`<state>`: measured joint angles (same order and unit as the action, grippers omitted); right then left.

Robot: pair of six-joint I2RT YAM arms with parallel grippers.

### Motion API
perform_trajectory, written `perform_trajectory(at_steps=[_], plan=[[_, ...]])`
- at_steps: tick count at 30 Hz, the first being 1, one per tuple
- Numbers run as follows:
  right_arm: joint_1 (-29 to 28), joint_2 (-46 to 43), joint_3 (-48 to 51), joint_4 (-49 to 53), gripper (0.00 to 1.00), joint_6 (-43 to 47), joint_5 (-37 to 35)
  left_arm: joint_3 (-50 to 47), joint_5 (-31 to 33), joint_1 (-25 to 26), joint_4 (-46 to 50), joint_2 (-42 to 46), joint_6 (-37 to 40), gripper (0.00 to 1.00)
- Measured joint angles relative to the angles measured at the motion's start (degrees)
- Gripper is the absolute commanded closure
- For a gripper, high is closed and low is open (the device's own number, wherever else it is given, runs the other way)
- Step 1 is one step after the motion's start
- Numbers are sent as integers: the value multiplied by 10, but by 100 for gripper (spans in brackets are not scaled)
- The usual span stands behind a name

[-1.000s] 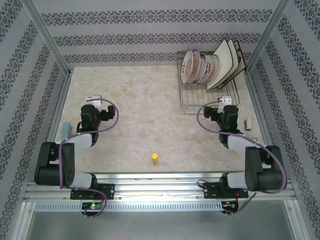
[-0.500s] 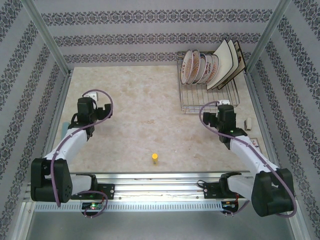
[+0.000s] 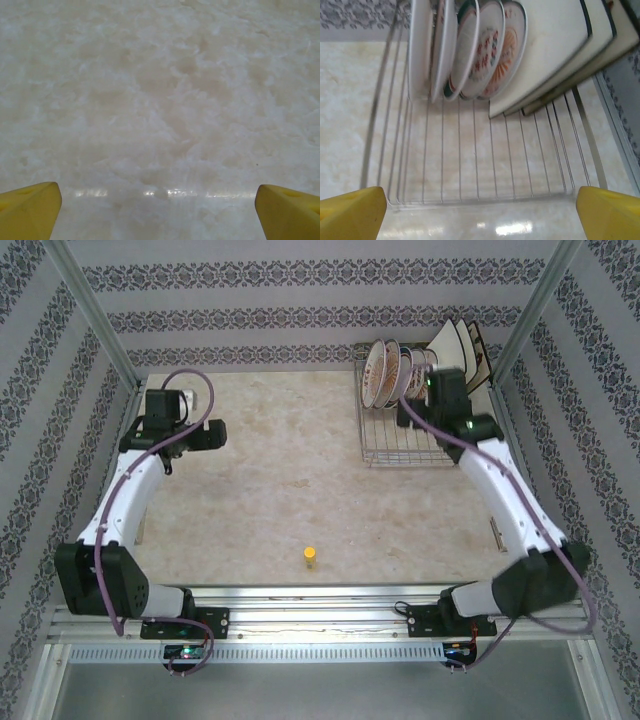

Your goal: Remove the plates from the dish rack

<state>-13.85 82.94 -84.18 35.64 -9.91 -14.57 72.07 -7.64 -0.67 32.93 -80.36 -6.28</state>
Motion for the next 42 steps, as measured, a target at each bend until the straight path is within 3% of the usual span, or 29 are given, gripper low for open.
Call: perform_trajectory(at_steps=[9,18,25,37,39,42], plan=[[-33,325,-384,64,7,11,0,162,-41,3,71,-173,35,0],[-39,531,-677,134,15,25,-25,284,-41,3,134,-287,66,0],[-32,566,-705,138,23,26,-39,307,-42,3,151,-321,77,0],[-2,642,-746,126,45,21,-12,303,-42,3,160,-336,78,0],[-2,642,-751,122,52,19,-6,299,-42,3,160,-336,78,0],[-2,643,-752,113,54,14,-1,292,-42,3,160,-336,78,0]])
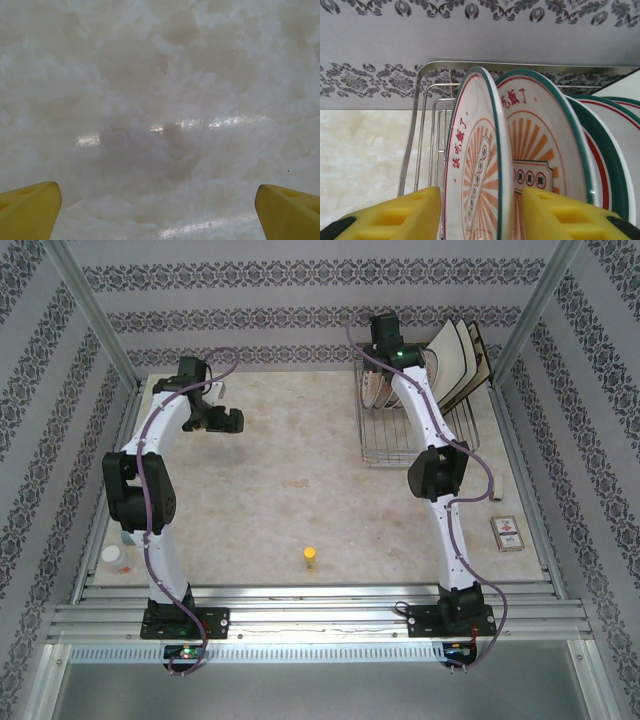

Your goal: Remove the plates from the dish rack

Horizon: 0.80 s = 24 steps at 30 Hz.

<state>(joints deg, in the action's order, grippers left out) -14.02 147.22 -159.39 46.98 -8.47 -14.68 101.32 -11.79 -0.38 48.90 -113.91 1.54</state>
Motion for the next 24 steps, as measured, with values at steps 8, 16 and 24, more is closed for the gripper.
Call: perform_trajectory(at_steps=[8,16,24], plan=[[0,18,-3,-10,67,-6,2,-17,0,0,-1,6,0,0],[-5,28,-4,-17,87,-7,-30,-34,0,0,-1,23,0,0],[-8,28,-4,-9,100,-6,-70,-43,4,0,-2,35,0,0]])
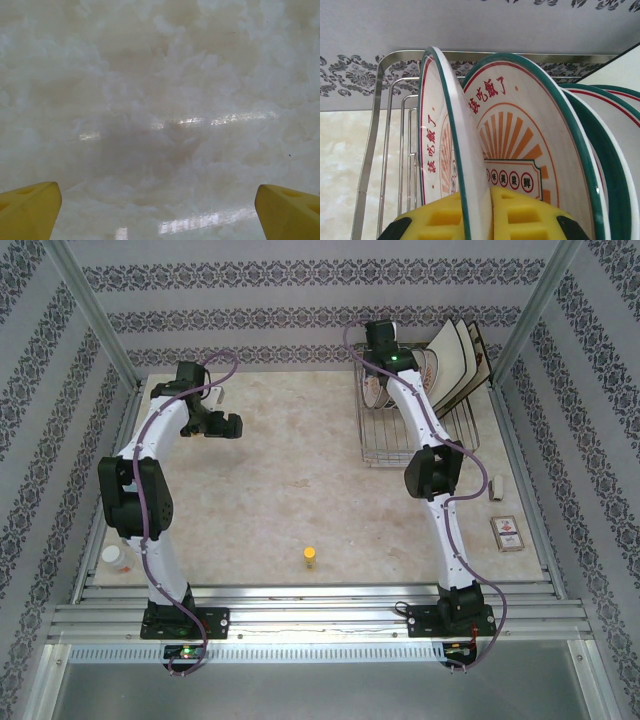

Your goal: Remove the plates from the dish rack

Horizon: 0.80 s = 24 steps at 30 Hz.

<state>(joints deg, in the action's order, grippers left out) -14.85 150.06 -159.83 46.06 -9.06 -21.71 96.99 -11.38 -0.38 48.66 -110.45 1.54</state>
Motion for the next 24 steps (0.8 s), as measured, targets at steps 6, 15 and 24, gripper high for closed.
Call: perform_trajectory(at_steps=[6,15,24], plan=[[-7,-15,0,21,100,2,-17,-5,12,0,0,9,0,0],[-33,-112,0,46,100,25,-43,-19,38,0,0,12,0,0],[-71,-229,33,43,100,33,-21,-19,61,0,0,14,0,0]])
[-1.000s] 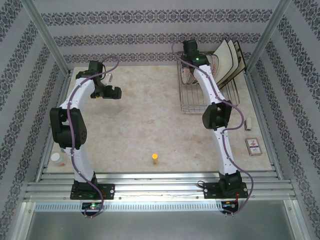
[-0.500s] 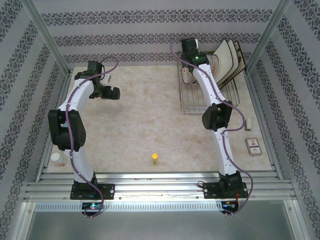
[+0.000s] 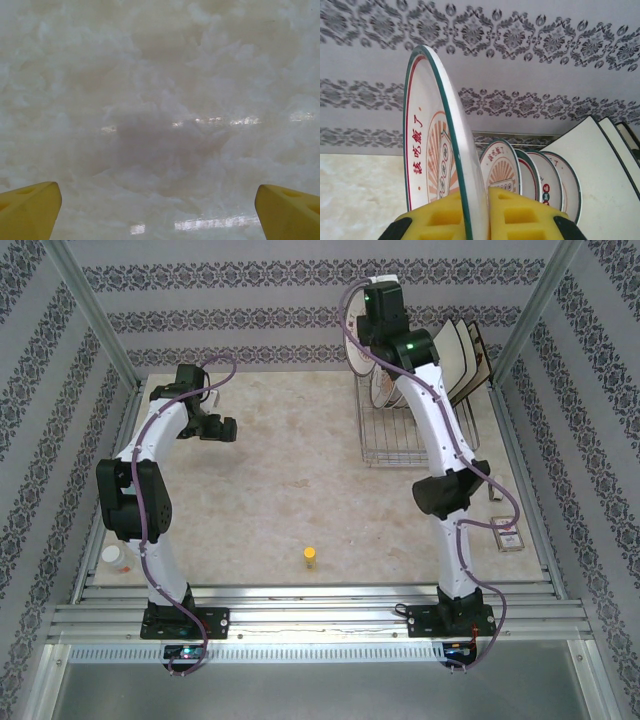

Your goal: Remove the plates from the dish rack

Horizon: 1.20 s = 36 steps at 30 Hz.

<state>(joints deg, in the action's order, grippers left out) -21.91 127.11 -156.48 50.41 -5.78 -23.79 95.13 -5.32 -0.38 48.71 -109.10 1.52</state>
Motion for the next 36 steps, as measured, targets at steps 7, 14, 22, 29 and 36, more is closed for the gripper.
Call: perform_trajectory(at_steps=[7,14,22,29,36], plan=[[55,-152,296,-117,100,-101,252,0,-1,0,0,6,0,0],[136,-191,615,-422,100,-306,555,-1,-4,0,0,10,-1,0],[115,-162,725,-608,100,-422,658,-5,-24,0,-5,25,-2,0],[100,-143,726,-675,100,-455,675,-65,-219,-16,-116,71,-63,0],[81,-115,706,-680,100,-465,679,-178,-438,-48,-418,77,-272,7]])
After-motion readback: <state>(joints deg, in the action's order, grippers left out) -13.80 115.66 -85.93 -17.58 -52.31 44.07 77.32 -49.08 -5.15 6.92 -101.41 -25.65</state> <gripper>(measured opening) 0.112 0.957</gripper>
